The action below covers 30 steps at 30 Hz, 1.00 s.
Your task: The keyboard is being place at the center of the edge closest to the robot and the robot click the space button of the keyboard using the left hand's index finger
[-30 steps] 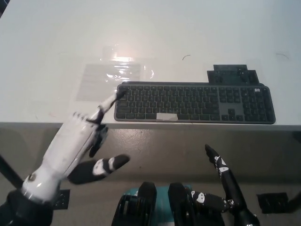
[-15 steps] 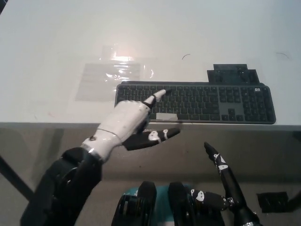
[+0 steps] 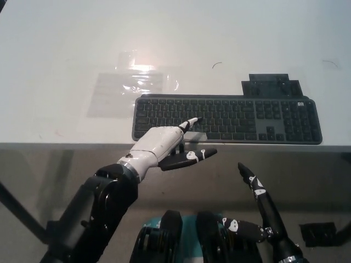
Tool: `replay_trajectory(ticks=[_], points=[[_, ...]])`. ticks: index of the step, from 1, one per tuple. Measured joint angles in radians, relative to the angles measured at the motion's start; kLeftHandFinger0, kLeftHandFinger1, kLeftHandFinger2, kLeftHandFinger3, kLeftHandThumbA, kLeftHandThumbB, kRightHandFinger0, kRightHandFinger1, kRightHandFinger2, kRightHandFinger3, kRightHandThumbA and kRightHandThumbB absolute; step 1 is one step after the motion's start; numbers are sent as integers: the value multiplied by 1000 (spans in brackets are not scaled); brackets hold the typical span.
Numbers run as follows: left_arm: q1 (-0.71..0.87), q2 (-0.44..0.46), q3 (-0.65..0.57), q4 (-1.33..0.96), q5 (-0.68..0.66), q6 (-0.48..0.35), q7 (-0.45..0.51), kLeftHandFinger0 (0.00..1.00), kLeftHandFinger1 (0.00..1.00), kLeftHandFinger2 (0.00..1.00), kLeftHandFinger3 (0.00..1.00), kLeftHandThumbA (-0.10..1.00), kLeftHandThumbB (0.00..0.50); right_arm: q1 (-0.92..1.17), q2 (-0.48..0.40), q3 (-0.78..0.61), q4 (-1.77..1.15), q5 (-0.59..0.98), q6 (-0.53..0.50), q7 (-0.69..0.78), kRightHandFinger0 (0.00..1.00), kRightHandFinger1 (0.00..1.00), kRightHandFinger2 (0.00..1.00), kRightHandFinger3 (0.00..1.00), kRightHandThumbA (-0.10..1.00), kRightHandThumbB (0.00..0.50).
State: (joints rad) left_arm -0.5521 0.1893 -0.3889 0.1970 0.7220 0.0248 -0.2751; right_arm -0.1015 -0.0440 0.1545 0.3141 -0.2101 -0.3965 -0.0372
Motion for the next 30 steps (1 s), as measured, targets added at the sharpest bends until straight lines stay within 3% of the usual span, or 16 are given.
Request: replay_trajectory(ticks=[10,16,20,23,26,28,30], points=[[0,-4,-15,106,13,0,16,82,350,407,1000,1000,438,-1,0,0,-3,0,0,0,1000,1000,1000,1000,1000,357],[0,-16,-31,157,15,-5,54,92,332,352,1000,1000,397,-2,-1,0,-4,-1,0,0,1000,1000,1000,1000,1000,365],[-1,-20,-47,186,16,-14,85,95,344,340,1000,1000,432,-10,-1,-1,-3,-2,0,0,1000,1000,1000,1000,1000,365],[-2,-24,-65,217,18,-23,121,80,290,260,1000,1000,442,-20,-2,-1,-3,-2,0,0,1000,1000,1000,1000,1000,364],[-1,-25,-77,223,21,-23,140,6,137,108,1000,1000,441,-24,-2,-1,-3,-2,0,0,1000,1000,1000,1000,1000,363],[3,-26,-86,220,23,-21,155,24,132,123,1000,1000,454,-24,-2,-1,-3,-2,0,0,1000,1000,1000,1000,1000,366],[11,-24,-94,197,26,-19,160,0,30,16,1000,1000,446,-24,-2,-1,-2,-2,0,0,1000,1000,1000,1000,1000,363]])
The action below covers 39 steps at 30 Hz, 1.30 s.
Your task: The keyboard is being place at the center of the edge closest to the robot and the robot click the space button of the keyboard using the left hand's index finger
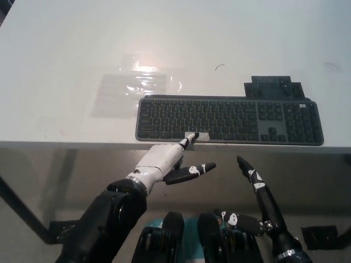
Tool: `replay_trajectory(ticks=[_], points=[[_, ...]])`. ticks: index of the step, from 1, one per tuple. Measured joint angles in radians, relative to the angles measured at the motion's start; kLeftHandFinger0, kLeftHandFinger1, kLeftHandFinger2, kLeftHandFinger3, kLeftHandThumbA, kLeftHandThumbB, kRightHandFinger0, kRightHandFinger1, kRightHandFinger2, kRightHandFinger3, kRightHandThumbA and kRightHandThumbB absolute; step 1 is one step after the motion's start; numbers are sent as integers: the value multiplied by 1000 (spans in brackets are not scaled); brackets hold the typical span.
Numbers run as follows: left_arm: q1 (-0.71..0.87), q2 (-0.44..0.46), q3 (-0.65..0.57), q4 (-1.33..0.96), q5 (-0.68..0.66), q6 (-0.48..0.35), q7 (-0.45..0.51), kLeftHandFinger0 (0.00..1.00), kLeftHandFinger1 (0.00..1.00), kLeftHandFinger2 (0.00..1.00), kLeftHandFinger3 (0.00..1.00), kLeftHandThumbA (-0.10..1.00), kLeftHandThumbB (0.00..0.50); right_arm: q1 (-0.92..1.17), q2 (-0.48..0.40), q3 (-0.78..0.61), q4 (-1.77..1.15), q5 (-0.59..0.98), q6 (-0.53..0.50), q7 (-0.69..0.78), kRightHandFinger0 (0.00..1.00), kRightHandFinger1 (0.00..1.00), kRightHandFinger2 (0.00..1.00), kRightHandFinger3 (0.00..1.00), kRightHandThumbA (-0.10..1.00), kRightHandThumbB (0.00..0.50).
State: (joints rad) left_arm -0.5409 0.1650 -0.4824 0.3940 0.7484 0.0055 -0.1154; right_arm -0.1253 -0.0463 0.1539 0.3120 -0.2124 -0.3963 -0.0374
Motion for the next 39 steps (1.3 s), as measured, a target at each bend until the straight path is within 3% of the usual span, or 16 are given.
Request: replay_trajectory(ticks=[3,6,11,13,17,19,21,25,30,31,32,33,34,35,37,39], points=[[35,6,-11,-68,3,6,-1,0,19,0,1000,1000,399,0,0,0,0,0,0,0,1000,1000,1000,1000,1000,373],[97,16,-32,-194,8,9,-20,0,28,13,1000,1000,350,1,0,0,1,-1,0,0,1000,1000,1000,1000,1000,423],[148,25,-35,-388,10,22,-61,0,0,0,1000,1000,378,2,0,1,9,0,0,-1,1000,1000,1000,1000,1000,405],[156,31,-25,-461,7,26,-74,0,0,0,1000,1000,430,4,0,1,9,0,0,-3,1000,1000,1000,1000,1000,376],[164,46,5,-606,-1,37,-98,0,0,1,1000,1000,466,5,0,1,10,0,0,-5,1000,1000,1000,1000,1000,388],[169,55,29,-687,-10,43,-111,0,0,108,1000,1000,499,6,0,1,11,0,0,-6,1000,1000,1000,1000,1000,388],[173,65,62,-774,-22,51,-122,0,0,177,1000,1000,500,7,0,0,11,1,0,-6,1000,1000,1000,1000,1000,371],[208,84,143,-923,-67,56,-131,0,0,0,1000,1000,500,7,1,1,11,1,0,-8,1000,1000,1000,1000,1000,365],[322,102,264,-1007,-171,41,-124,0,0,2,1000,1000,465,8,1,2,11,3,0,-15,1000,1000,1000,1000,1000,370],[347,102,277,-999,-190,31,-119,43,55,82,1000,1000,439,8,2,2,11,3,0,-16,1000,1000,1000,1000,1000,370],[380,101,292,-978,-216,12,-111,6,3,66,1000,1000,449,8,2,3,11,3,0,-17,1000,1000,1000,1000,1000,371],[407,100,303,-955,-238,-7,-105,363,317,383,1000,1000,422,8,2,3,11,3,-1,-17,1000,1000,1000,1000,1000,372],[426,98,311,-931,-258,-22,-103,880,793,895,1000,1000,447,9,2,3,11,3,0,-18,1000,1000,1000,1000,1000,368],[447,96,317,-909,-275,-35,-101,1000,1000,1000,1000,1000,451,9,2,3,11,3,0,-18,1000,1000,1000,1000,1000,360],[480,92,325,-853,-316,-64,-101,1000,1000,1000,1000,1000,481,9,2,3,11,3,0,-18,1000,1000,1000,1000,1000,358],[512,87,329,-783,-356,-96,-100,1000,1000,1000,1000,1000,458,10,2,4,11,3,-1,-21,1000,1000,1000,1000,1000,360]])
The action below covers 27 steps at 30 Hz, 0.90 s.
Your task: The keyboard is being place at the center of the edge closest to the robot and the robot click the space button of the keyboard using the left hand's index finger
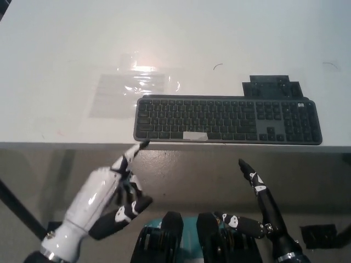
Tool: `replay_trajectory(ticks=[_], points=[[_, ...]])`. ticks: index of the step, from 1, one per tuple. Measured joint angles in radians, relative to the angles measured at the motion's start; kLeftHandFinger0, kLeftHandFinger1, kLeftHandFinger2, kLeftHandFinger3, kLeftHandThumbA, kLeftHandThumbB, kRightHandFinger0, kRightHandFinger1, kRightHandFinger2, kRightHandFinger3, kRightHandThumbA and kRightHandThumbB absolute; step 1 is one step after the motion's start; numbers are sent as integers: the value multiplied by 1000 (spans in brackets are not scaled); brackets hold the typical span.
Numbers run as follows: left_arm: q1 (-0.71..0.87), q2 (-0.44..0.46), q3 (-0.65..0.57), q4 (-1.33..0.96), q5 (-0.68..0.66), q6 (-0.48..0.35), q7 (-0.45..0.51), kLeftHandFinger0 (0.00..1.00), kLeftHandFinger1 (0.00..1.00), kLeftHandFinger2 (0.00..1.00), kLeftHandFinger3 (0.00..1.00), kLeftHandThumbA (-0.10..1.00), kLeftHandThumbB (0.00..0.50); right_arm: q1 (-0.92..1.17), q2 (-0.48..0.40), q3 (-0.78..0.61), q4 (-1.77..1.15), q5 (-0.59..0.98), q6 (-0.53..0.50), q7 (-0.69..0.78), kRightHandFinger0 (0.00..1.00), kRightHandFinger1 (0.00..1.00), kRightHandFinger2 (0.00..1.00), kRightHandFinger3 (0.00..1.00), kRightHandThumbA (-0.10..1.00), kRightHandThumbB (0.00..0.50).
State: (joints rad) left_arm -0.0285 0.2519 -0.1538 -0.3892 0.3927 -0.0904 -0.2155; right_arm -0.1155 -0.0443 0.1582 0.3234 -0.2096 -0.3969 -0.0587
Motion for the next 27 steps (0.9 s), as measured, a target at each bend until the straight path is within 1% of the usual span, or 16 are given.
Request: replay_trajectory(ticks=[1,3,4,6,12,16,19,22,23,25,27], points=[[13,-1,1,37,-17,-16,0,1000,1000,1000,1000,1000,444,1,0,0,0,0,0,-1,1000,1000,1000,1000,1000,362],[37,-6,3,114,-47,-50,0,1000,1000,1000,1000,1000,443,3,0,2,0,0,0,-3,1000,1000,1000,1000,1000,379],[44,-9,5,145,-61,-65,0,1000,1000,1000,1000,1000,442,3,0,3,1,0,0,-4,1000,1000,1000,1000,1000,378],[51,-15,9,206,-88,-96,0,1000,1000,1000,1000,1000,464,4,0,5,2,0,0,-6,1000,1000,1000,1000,1000,373],[53,-56,47,358,-158,-178,14,1000,1000,1000,1000,1000,476,6,0,12,2,0,-5,-11,1000,1000,1000,1000,1000,387],[46,-65,62,437,-188,-200,15,1000,1000,1000,1000,1000,464,6,0,15,5,1,-11,-15,1000,1000,1000,1000,1000,388],[35,-65,74,480,-194,-217,16,1000,1000,1000,1000,1000,439,6,0,16,11,2,-14,-17,1000,1000,1000,1000,1000,383],[18,-65,85,536,-198,-235,22,1000,1000,1000,1000,1000,429,6,1,18,11,2,-16,-20,1000,1000,1000,1000,1000,385],[13,-65,88,550,-199,-241,24,1000,1000,1000,1000,1000,431,6,1,18,11,2,-16,-21,1000,1000,1000,1000,1000,393],[4,-65,91,574,-200,-250,27,1000,1000,1000,1000,1000,427,6,1,19,11,1,-17,-24,1000,1000,1000,1000,1000,389],[-3,-65,91,591,-200,-258,31,1000,1000,1000,1000,1000,437,6,1,20,11,1,-18,-27,1000,1000,1000,1000,1000,383]])
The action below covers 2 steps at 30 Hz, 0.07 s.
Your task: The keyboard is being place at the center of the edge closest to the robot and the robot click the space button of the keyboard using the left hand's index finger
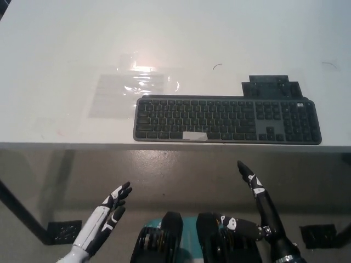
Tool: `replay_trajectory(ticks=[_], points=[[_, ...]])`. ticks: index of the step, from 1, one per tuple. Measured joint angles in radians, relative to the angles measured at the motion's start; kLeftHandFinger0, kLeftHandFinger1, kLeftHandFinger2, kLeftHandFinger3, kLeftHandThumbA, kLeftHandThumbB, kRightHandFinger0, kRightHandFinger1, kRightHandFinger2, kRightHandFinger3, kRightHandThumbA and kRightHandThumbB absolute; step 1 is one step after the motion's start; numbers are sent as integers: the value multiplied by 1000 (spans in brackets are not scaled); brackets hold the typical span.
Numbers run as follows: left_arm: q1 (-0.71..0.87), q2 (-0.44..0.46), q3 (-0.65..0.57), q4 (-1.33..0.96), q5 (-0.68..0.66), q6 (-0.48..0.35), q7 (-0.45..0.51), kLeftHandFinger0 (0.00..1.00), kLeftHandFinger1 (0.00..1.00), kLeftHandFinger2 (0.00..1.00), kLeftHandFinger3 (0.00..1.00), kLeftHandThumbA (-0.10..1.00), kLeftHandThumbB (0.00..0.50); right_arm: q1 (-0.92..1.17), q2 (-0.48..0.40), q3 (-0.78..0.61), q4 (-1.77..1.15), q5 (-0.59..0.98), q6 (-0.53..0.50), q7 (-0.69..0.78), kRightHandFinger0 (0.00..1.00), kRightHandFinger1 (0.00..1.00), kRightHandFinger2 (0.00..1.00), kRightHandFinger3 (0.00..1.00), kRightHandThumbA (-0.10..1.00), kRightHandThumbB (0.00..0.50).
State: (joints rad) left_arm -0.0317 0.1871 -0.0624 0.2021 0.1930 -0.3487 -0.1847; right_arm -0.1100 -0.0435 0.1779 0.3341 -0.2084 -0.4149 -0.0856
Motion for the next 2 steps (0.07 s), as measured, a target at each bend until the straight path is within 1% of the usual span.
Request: replay_trajectory(ticks=[2], points=[[-2,0,0,4,0,0,2,1000,1000,1000,1000,1000,436,0,0,1,0,0,-1,-1,1000,1000,1000,1000,1000,381]])
